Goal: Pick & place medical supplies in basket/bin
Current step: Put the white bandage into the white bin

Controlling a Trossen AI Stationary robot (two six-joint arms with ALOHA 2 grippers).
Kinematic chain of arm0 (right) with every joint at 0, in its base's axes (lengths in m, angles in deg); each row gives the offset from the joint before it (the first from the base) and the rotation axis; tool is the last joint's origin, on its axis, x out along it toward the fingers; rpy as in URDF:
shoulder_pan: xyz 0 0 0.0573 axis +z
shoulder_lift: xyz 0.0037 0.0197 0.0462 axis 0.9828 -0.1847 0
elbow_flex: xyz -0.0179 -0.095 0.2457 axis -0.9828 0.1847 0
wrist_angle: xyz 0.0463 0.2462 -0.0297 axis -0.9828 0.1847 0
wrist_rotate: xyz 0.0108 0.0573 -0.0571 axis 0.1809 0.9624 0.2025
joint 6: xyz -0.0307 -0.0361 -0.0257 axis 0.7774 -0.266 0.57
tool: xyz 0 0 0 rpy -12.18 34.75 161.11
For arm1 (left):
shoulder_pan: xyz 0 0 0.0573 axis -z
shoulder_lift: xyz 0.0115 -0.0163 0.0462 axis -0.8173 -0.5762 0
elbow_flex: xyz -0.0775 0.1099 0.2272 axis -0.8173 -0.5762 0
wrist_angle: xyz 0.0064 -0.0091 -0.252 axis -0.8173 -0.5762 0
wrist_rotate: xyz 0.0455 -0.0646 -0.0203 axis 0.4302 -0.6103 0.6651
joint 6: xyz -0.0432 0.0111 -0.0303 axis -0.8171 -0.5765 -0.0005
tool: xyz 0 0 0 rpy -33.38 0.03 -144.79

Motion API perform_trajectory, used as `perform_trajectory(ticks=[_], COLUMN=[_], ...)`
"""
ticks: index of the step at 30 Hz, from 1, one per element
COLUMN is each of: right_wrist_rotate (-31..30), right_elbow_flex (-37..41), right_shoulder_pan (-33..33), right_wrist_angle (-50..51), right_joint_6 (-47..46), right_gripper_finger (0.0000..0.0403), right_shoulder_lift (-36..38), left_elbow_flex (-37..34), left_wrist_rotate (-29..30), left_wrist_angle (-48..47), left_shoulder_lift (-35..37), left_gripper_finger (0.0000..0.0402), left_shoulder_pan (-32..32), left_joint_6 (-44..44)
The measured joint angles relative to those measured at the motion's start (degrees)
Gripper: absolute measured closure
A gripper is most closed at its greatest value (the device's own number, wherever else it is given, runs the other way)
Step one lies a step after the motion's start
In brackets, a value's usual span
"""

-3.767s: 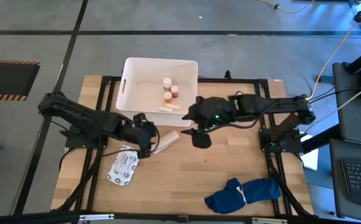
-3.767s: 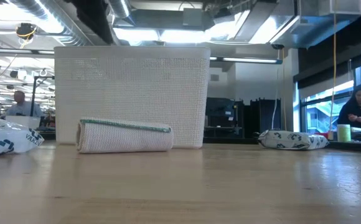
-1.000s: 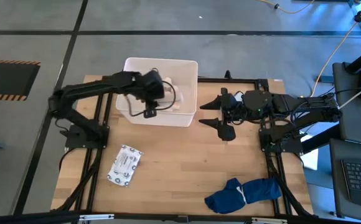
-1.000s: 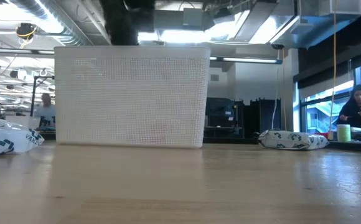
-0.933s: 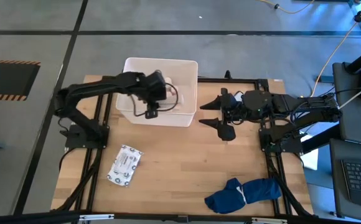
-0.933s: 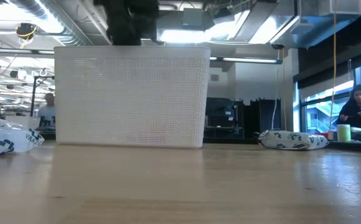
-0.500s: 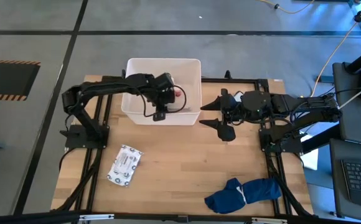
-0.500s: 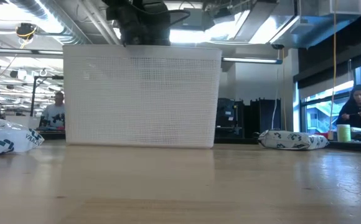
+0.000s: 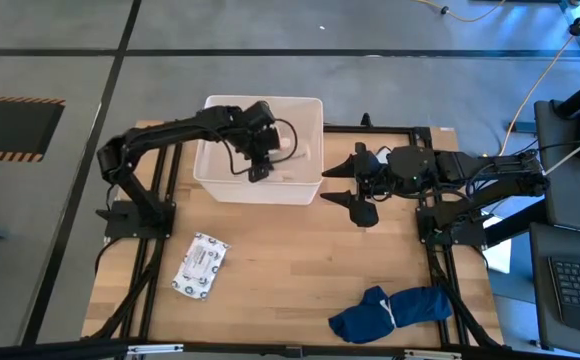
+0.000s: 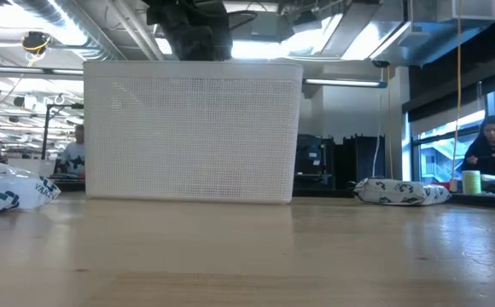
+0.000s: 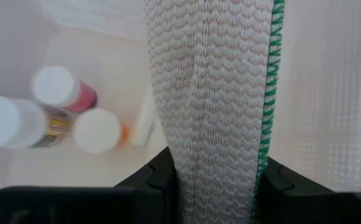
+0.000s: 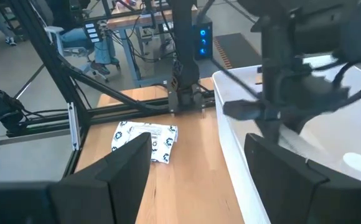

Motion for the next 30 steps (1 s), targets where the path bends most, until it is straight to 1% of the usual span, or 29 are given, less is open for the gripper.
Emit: perform_trajectory(ticks=[5,8,12,16,20,24,27,30], right_wrist_rotate=[0.0,0.0,0.0,0.0,0.04,0.04,0.02,0.04], right_elbow_flex=[0.0,0.0,0.0,0.0,0.0,0.0,0.0,0.02], right_shoulder_pan=[0.0,0.0,0.0,0.02,-0.22,-0.26,-0.26,-0.26], right_wrist_angle=[-0.02,-0.02,-0.13,-0.89,-1.37,-1.31,-1.28,-1.22], right_joint_6=[-0.01,0.0,0.02,0.08,0.05,-0.93,-1.46,-1.45], right_gripper_finger=[0.0144,0.0144,0.0144,0.0144,0.0144,0.0144,0.0144,0.0144], right_shoulder_lift=[0.0,0.0,0.0,0.0,0.0,0.0,0.0,0.0], left_elbow_flex=[0.07,0.07,0.07,0.07,0.09,0.09,0.09,0.09], left_wrist_rotate=[-2.03,-1.51,3.77,7.23,14.37,15.47,15.83,18.12], left_wrist_angle=[-1.23,-1.26,-1.13,-1.0,1.01,0.88,0.76,0.66], left_shoulder_lift=[0.02,-0.27,-0.28,-0.26,-1.38,-2.74,-3.98,-5.17], left_gripper_finger=[0.0285,0.0287,0.0288,0.0287,0.0288,0.0287,0.0289,0.0288], left_shoulder_pan=[-2.92,-5.04,-5.65,-5.53,-5.52,-5.22,-3.11,-0.57], left_joint_6=[2.3,1.82,5.46,8.33,13.89,15.19,16.33,16.94])
